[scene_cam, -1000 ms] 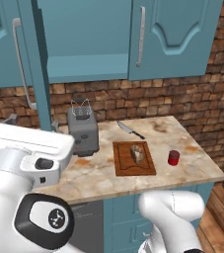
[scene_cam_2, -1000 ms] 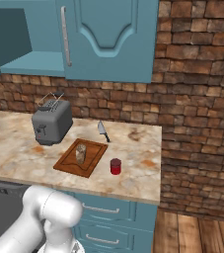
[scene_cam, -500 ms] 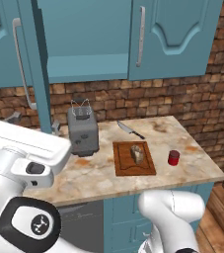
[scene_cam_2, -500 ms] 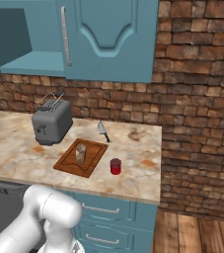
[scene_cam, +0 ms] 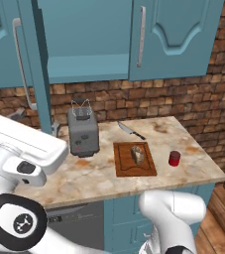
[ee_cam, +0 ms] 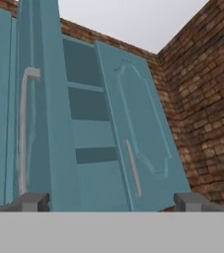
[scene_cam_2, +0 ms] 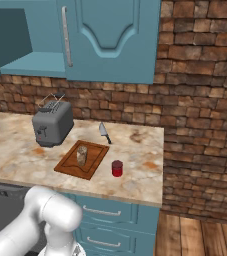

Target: Pick the bread, place it on the cutting board, pick the jam, place it on the counter, and close the cabinet.

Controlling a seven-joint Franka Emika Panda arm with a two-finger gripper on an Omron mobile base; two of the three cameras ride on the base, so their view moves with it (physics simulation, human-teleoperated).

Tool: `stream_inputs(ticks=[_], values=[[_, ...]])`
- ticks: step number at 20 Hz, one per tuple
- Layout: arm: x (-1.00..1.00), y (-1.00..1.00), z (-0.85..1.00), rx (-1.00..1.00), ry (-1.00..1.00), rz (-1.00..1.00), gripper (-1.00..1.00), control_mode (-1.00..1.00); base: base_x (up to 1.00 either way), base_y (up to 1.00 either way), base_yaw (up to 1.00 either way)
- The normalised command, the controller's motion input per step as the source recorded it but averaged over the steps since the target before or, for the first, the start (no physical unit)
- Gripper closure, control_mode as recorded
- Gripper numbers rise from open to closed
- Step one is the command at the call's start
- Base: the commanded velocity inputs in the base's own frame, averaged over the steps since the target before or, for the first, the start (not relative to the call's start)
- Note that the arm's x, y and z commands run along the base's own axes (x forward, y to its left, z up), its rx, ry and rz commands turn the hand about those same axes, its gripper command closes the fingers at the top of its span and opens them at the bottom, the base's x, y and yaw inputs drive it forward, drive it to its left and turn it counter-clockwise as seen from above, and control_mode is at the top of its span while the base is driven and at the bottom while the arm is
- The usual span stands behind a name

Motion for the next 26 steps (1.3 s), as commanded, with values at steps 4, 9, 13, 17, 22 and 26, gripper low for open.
stream_inputs(ticks=[4, 9, 13, 17, 22, 26], values=[[0.16, 0.00, 0.00, 0.00, -0.01, -0.11, -1.00, -1.00, 0.00, 0.00, 0.00], [0.18, 0.00, 0.00, 0.00, 0.00, -0.11, -1.00, -1.00, 0.00, 0.00, 0.00], [0.21, 0.00, -0.01, 0.00, 0.00, -0.10, -1.00, -1.00, 0.00, 0.00, 0.00], [0.15, 0.00, -0.03, 0.00, 0.00, -0.08, -1.00, -1.00, 0.00, 0.00, 0.00], [0.18, 0.01, -0.07, 0.00, 0.00, -0.07, -1.00, -1.00, 0.00, 0.00, 0.00], [0.18, 0.02, -0.07, 0.00, 0.00, -0.07, -1.00, -1.00, 0.00, 0.00, 0.00]])
